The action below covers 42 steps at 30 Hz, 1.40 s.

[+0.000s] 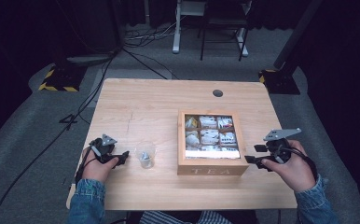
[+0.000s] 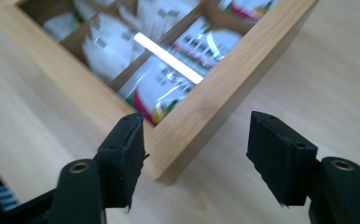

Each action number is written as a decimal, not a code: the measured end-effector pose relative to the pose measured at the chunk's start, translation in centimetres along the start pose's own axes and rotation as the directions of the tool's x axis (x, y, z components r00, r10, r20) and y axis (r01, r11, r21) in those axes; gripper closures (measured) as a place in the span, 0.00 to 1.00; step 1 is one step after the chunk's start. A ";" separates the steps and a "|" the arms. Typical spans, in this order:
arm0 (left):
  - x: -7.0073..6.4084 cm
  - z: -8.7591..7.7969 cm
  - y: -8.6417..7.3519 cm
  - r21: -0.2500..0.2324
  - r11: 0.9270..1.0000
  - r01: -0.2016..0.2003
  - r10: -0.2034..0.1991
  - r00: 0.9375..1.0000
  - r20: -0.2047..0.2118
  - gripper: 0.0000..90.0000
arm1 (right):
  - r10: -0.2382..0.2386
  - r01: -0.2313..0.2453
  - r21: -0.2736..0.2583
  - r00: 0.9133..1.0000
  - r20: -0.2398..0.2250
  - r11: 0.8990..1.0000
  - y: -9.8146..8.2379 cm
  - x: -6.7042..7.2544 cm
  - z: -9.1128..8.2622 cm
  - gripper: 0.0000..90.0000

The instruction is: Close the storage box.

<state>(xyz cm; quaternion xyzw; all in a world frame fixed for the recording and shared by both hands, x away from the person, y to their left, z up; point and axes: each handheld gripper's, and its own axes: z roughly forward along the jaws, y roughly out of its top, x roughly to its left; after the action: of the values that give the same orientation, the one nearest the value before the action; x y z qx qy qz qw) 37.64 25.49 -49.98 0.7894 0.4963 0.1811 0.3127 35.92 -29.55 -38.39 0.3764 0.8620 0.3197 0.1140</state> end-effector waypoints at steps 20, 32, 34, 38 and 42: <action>0.3 0.5 0.0 -0.028 0.999 -0.019 0.019 1.000 0.015 0.21 | 0.151 -0.104 -0.289 0.978 0.144 0.952 -2.3 -6.6 -0.8 0.36; 0.4 0.6 0.0 -0.030 0.999 -0.016 0.016 1.000 0.016 0.20 | 0.235 -0.166 -0.306 0.950 0.206 0.938 -5.2 -10.4 1.7 0.35; 0.4 0.6 0.0 -0.030 0.999 -0.017 0.017 1.000 0.016 0.20 | 0.240 -0.170 -0.301 0.948 0.211 0.938 -5.7 -10.9 2.3 0.35; 0.4 0.6 0.0 -0.030 0.999 -0.017 0.018 1.000 0.015 0.20 | 0.237 -0.166 -0.294 0.944 0.228 0.941 -6.6 -11.6 3.7 0.35; 0.4 0.6 0.0 -0.029 0.999 -0.017 0.018 1.000 0.014 0.20 | 0.235 -0.163 -0.287 0.943 0.235 0.944 -7.4 -12.0 4.8 0.35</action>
<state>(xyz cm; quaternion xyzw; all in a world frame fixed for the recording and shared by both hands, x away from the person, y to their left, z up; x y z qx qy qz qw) 38.19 25.62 -50.40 0.7904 0.4844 0.1852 0.3262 42.05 -39.76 -47.37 0.4832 0.7458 0.3880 0.2445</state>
